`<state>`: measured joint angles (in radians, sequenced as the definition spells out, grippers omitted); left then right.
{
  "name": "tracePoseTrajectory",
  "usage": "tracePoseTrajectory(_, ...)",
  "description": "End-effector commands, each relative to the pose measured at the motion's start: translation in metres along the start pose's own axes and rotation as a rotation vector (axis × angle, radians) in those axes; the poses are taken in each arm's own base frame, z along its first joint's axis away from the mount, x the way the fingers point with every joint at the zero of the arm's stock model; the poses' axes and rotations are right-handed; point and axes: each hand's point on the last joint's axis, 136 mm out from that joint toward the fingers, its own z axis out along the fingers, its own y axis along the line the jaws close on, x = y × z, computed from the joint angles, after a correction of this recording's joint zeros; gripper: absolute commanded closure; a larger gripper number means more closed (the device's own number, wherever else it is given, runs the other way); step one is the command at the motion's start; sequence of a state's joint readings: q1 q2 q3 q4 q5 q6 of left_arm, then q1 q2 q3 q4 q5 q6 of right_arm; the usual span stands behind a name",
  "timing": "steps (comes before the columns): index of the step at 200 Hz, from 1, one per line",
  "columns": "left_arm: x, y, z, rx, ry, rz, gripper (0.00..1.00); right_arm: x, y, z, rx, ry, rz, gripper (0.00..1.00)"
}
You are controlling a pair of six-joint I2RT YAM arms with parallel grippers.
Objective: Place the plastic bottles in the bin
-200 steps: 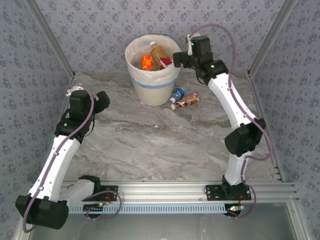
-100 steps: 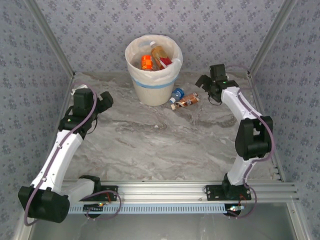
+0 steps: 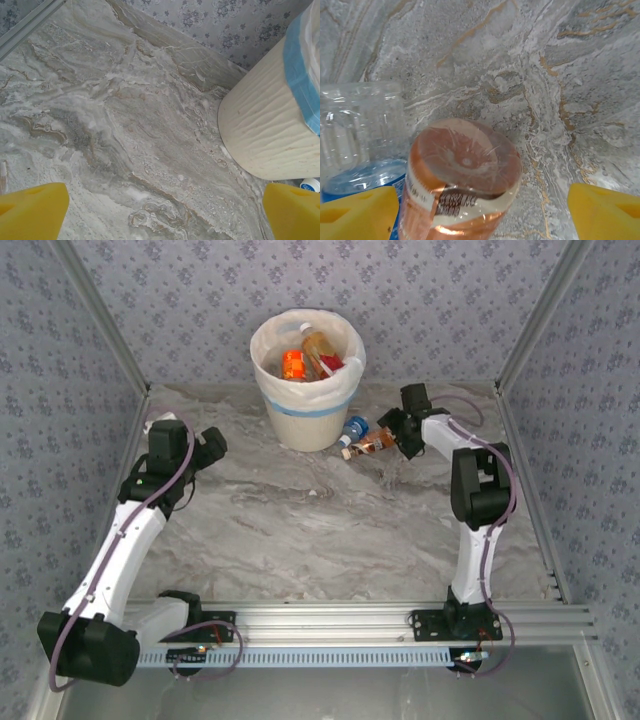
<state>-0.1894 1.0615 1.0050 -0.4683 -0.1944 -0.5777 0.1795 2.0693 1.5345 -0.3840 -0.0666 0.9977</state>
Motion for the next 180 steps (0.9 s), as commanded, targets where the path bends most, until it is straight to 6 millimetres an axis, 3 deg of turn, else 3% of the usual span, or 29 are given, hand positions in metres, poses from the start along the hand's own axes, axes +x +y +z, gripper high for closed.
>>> tracePoseTrajectory(1,-0.004,0.0,-0.005,0.015,-0.02,-0.011,0.0,-0.007,0.008,0.009,-0.003,-0.027,0.027,0.13)
tracePoseTrajectory(41,-0.002,0.001,-0.005,0.015,-0.014,-0.017,0.01,-0.005,-0.003,0.023,0.006,-0.019,0.064,0.23)
tracePoseTrajectory(83,0.001,-0.001,-0.006,0.035,-0.004,-0.026,0.01,-0.001,0.006,0.024,-0.04,0.0,0.069,0.26)
tracePoseTrajectory(119,0.014,-0.016,-0.002,0.136,0.036,-0.001,0.01,0.017,0.006,0.015,-0.073,0.034,0.026,0.33)
tracePoseTrajectory(158,0.031,-0.019,0.01,0.163,0.099,0.005,0.01,0.066,0.011,0.0,-0.114,0.156,-0.062,0.31)
tracePoseTrajectory(180,0.034,-0.019,0.014,0.156,0.112,0.002,0.01,0.054,0.017,-0.02,-0.109,0.096,-0.116,0.28)
